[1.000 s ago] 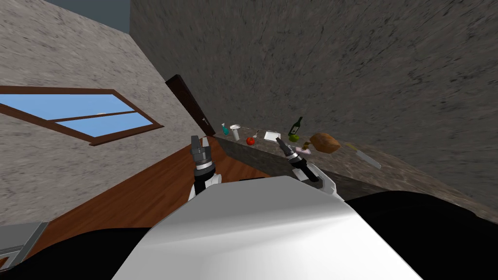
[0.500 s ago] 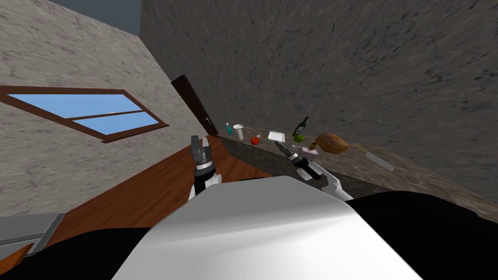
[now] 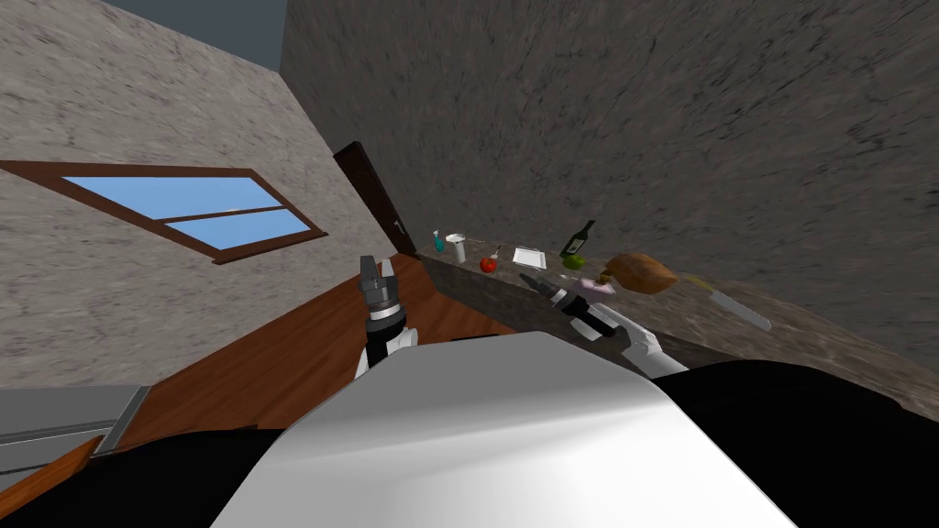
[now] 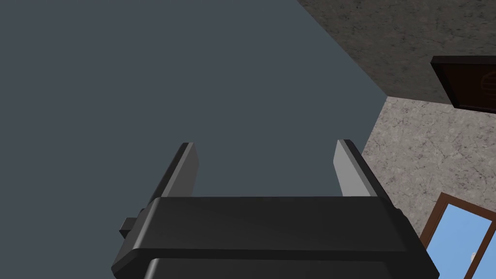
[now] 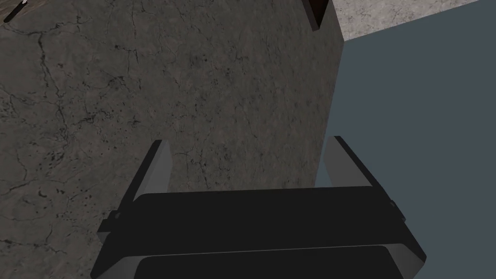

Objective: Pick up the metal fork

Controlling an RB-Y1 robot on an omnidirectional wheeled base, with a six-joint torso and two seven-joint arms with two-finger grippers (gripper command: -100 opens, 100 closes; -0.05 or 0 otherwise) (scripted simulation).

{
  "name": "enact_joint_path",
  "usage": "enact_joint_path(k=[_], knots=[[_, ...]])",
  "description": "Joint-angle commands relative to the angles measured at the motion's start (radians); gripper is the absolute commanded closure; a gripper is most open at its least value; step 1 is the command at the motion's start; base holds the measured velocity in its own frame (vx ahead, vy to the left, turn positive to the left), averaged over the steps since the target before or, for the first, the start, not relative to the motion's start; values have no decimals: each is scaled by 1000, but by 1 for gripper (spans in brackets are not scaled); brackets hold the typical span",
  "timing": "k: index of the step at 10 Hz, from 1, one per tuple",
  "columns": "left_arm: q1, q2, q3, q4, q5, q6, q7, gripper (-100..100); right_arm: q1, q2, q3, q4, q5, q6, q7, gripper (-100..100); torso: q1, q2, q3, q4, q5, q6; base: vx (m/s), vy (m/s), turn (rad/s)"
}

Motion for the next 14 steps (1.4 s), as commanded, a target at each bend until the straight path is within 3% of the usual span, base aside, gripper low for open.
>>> enact_joint_path(k=[1,2,7,10,14], knots=[[0,0,0,0,0,0,0,0,-5,-50,13,50,22,-4,12,-100,0,0,0,0,0,0,27,92,90],[0,0,0,0,0,0,0,0,-5,-71,13,55,22,-4,12,-100,0,-1,-1,0,0,0,20,70,42],[0,0,0,0,0,0,0,0,-6,-217,45,175,77,-15,40,-100,-1,-1,0,0,0,0,20,72,82],[0,0,0,0,0,0,0,0,-5,-280,58,240,95,-18,49,-100,-1,-2,-1,0,0,0,37,61,74],[0,0,0,0,0,0,0,0,3,-394,99,359,150,-22,76,-100,-2,-2,-1,0,-1,0,44,59,133]])
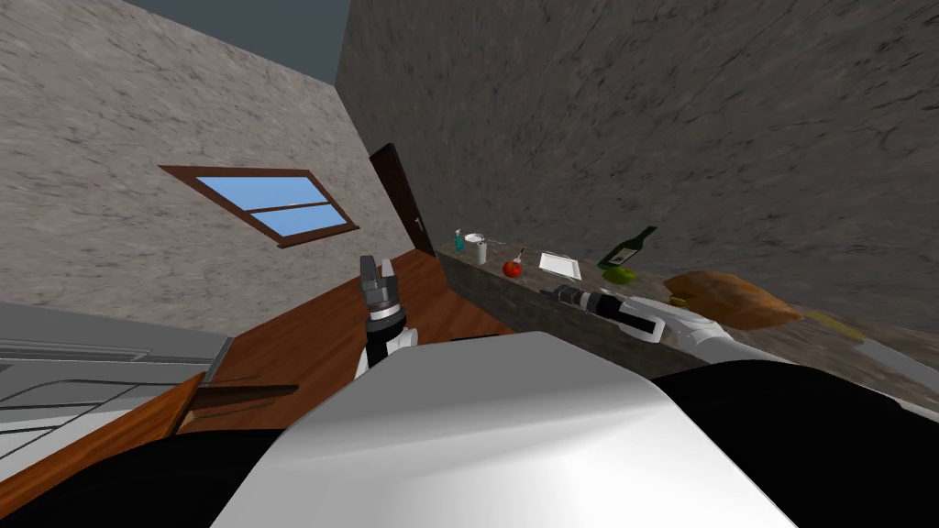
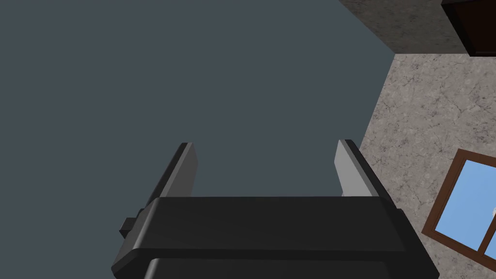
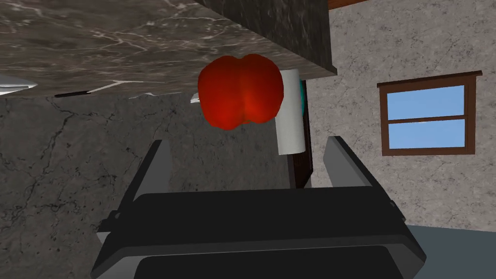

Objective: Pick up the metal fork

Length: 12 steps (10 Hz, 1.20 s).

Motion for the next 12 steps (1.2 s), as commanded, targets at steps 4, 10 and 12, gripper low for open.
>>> enact_joint_path(k=[4,10,12], knots=[[0,0,0,0,0,0,0,0,12,-106,44,117,50,10,24,-100,-2,1,0,0,-1,1,57,32,104],[0,0,0,0,0,0,0,0,47,-236,133,310,134,16,61,-100,-5,-1,-1,0,-1,0,81,3,184],[0,0,0,0,0,0,0,0,56,-253,151,343,150,18,68,-100,-5,-1,0,0,-1,1,68,-13,81]])
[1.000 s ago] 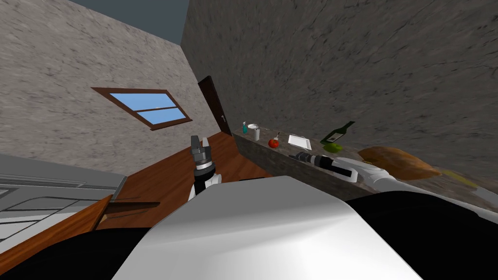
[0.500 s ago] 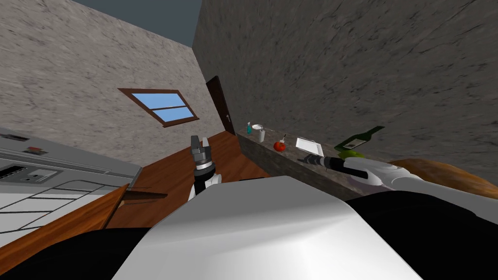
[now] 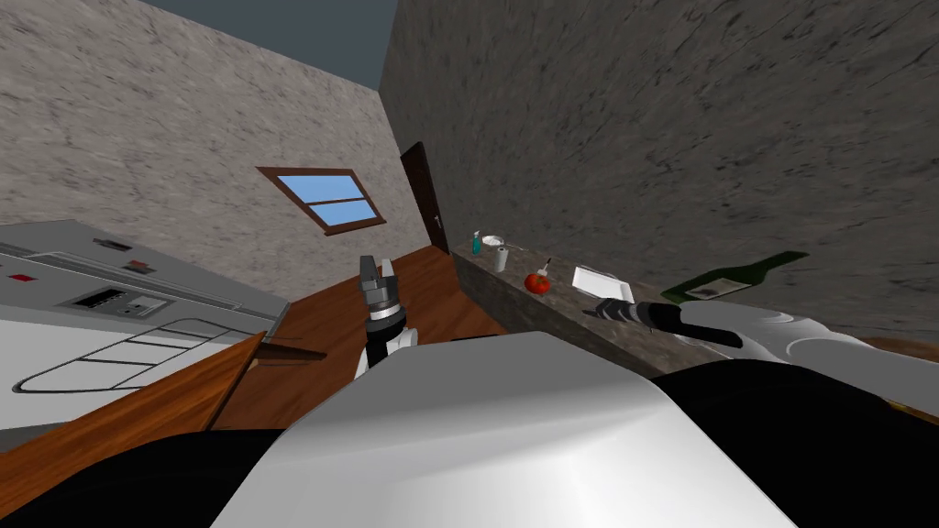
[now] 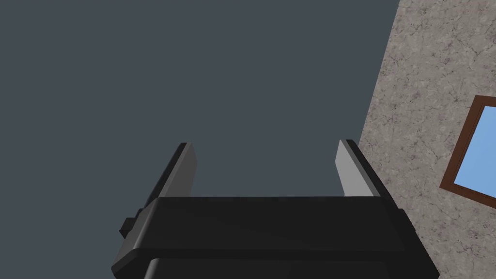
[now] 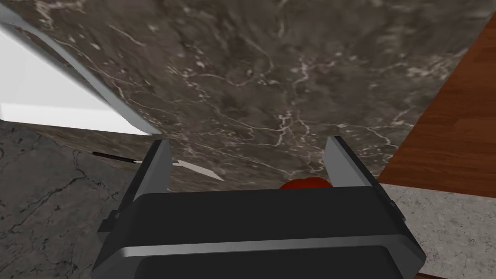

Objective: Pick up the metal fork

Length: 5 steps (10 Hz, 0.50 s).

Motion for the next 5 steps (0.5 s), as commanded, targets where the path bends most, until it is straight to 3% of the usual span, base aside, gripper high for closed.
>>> enact_joint_path(k=[1,4,5], knots=[[0,0,0,0,0,0,0,0,10,-25,29,47,23,5,7,-100,0,0,0,0,0,0,80,-27,218],[0,0,0,0,0,0,0,0,41,-60,92,142,71,12,27,-100,-2,-1,-1,0,-1,0,93,-54,205],[0,0,0,0,0,0,0,0,41,-60,92,142,71,12,27,-100,-4,-3,-1,-1,-1,0,80,-55,127]])
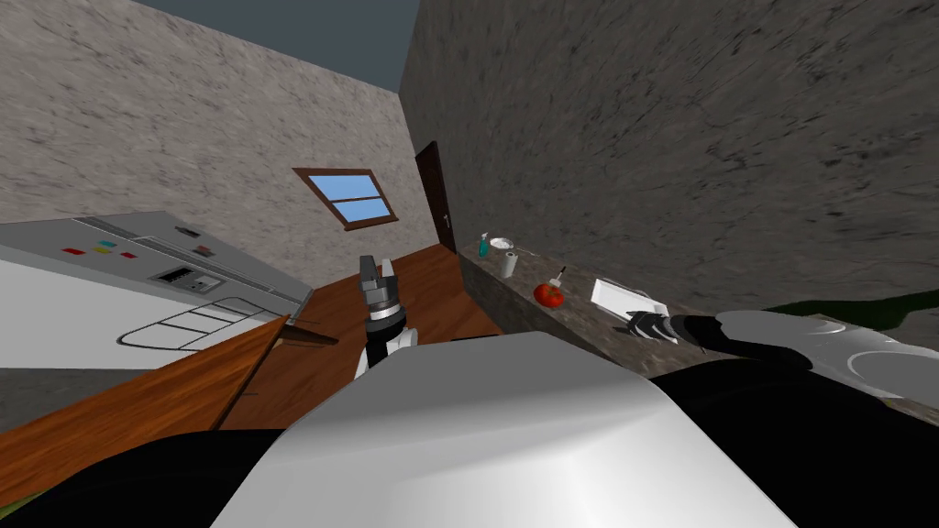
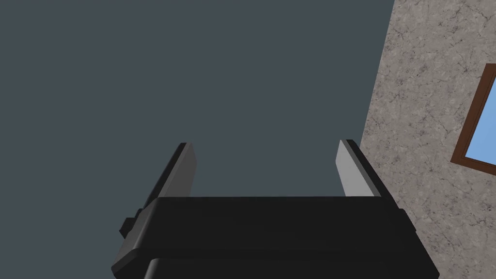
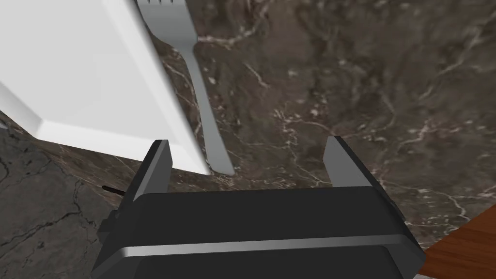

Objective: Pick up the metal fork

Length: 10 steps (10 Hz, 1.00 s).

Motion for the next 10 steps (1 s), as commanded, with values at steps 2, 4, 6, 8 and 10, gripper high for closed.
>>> enact_joint_path(k=[2,4,6,8,10], knots=[[0,0,0,0,0,0,0,0,29,-19,31,34,20,13,4,-100,1,0,0,0,0,-1,63,-34,158],[0,0,0,0,0,0,0,0,11,-22,42,20,28,23,-15,0,3,4,2,1,0,1,14,-9,2],[0,0,0,0,0,0,0,0,5,22,52,33,36,45,0,-100,2,5,3,1,0,0,24,-35,78],[0,0,0,0,0,0,0,0,10,28,50,33,34,48,4,-100,1,4,3,1,0,0,21,-29,38],[0,0,0,0,0,0,0,0,9,29,51,33,35,49,4,100,2,5,3,1,0,0,0,0,0]])
